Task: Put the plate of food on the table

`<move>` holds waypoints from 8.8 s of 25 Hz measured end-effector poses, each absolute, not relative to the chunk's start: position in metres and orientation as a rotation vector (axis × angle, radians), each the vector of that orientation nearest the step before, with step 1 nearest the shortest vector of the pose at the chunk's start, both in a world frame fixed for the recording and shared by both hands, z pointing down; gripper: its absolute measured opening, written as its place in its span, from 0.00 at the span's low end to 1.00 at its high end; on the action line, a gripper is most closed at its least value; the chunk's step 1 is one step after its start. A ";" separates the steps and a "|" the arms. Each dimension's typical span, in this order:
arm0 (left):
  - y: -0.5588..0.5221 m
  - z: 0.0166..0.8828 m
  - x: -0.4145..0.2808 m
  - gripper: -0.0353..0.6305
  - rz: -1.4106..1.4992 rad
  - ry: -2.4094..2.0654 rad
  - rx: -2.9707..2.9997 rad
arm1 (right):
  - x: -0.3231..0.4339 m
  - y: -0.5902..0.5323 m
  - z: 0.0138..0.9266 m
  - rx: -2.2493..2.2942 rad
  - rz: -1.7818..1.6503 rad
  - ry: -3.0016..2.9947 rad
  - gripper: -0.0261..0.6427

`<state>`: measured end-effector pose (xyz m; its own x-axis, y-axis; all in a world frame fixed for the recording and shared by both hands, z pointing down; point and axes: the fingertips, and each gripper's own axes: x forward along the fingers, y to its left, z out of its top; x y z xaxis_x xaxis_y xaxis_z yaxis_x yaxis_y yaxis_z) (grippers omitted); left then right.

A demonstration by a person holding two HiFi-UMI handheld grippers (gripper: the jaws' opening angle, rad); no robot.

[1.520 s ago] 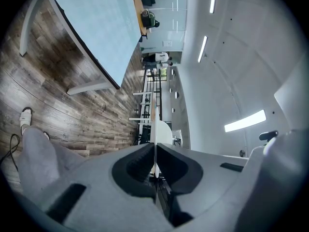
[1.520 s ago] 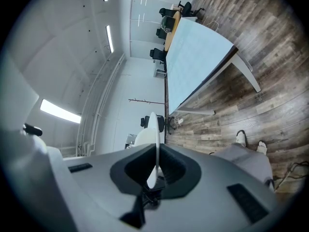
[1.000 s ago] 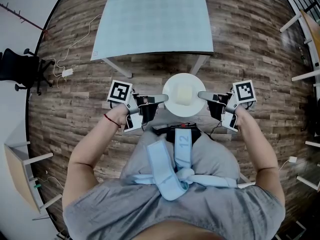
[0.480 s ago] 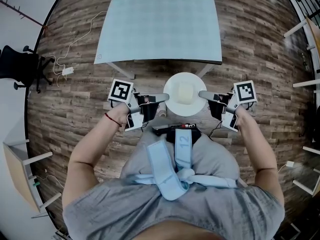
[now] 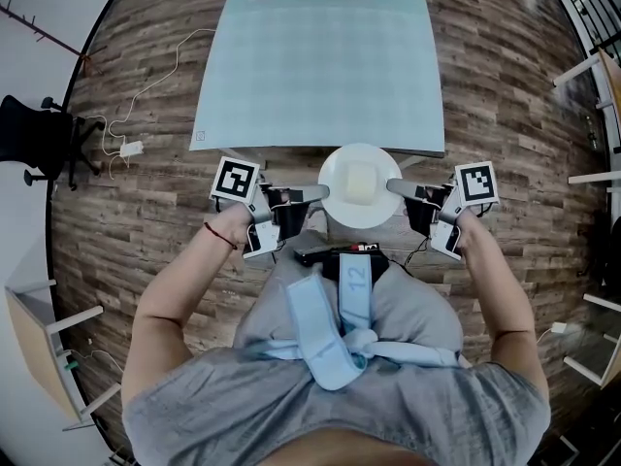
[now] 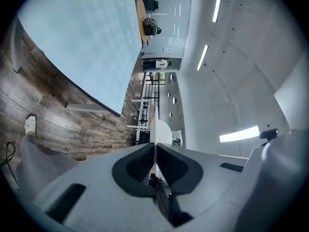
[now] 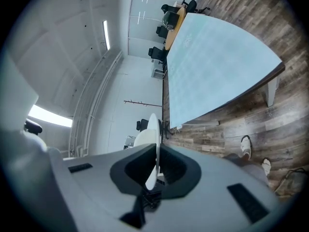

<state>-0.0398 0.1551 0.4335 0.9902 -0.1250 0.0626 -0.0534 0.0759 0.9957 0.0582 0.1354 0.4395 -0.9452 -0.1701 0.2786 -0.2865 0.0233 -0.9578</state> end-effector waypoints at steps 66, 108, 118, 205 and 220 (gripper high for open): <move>-0.079 0.481 -0.045 0.09 -0.073 -0.314 1.555 | 0.054 -0.106 0.478 0.442 1.926 -2.240 0.09; -0.238 0.596 -0.074 0.09 0.057 -0.402 1.527 | 0.029 -0.259 0.595 0.643 2.020 -2.165 0.09; -0.254 0.600 -0.075 0.09 0.028 -0.435 1.567 | 0.029 -0.272 0.595 0.713 1.984 -2.204 0.10; -0.374 0.659 -0.076 0.08 0.164 -0.832 1.676 | 0.045 -0.408 0.689 1.008 1.706 -2.001 0.11; -0.379 0.652 -0.072 0.08 0.194 -0.845 1.861 | 0.040 -0.399 0.651 1.103 1.186 -2.182 0.11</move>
